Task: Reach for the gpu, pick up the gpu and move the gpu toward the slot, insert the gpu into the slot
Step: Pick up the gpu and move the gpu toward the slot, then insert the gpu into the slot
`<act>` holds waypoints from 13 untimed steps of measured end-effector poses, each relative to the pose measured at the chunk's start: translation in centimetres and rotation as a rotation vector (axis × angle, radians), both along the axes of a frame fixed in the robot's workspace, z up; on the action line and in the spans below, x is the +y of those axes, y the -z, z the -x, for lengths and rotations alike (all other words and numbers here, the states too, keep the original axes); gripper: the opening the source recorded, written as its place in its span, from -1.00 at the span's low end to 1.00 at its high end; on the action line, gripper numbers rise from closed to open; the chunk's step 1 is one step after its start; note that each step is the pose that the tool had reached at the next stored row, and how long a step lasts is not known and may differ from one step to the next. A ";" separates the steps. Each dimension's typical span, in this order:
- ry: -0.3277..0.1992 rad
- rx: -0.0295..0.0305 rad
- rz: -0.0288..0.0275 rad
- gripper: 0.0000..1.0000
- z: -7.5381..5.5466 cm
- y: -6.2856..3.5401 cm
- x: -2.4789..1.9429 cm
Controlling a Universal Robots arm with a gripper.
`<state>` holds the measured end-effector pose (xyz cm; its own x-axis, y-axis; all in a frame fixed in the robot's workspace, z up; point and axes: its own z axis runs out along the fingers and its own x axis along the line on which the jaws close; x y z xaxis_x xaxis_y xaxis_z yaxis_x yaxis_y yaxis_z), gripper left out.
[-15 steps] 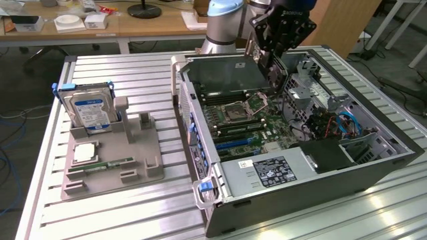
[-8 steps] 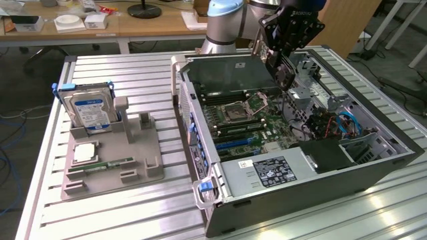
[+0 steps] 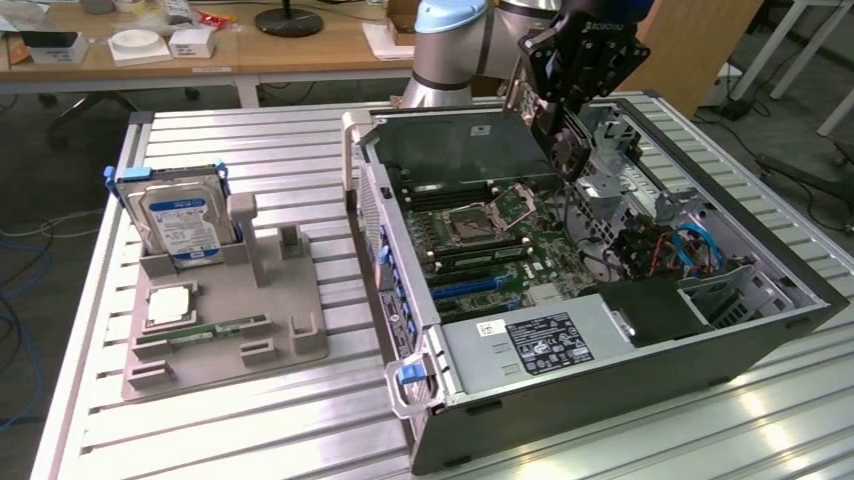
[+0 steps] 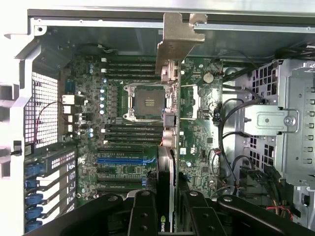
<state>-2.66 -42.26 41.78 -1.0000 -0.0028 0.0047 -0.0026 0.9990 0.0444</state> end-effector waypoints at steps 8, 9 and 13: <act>-0.008 0.0000 0.0000 -0.48 0.0 0.00 0.00; -0.019 0.0000 -0.0001 -0.48 0.0 0.00 0.00; -0.074 -0.0001 -0.0001 -0.48 0.0 0.02 0.00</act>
<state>-2.65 -42.27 41.76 -0.9970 -0.0772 0.0047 -0.0769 0.9960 0.0445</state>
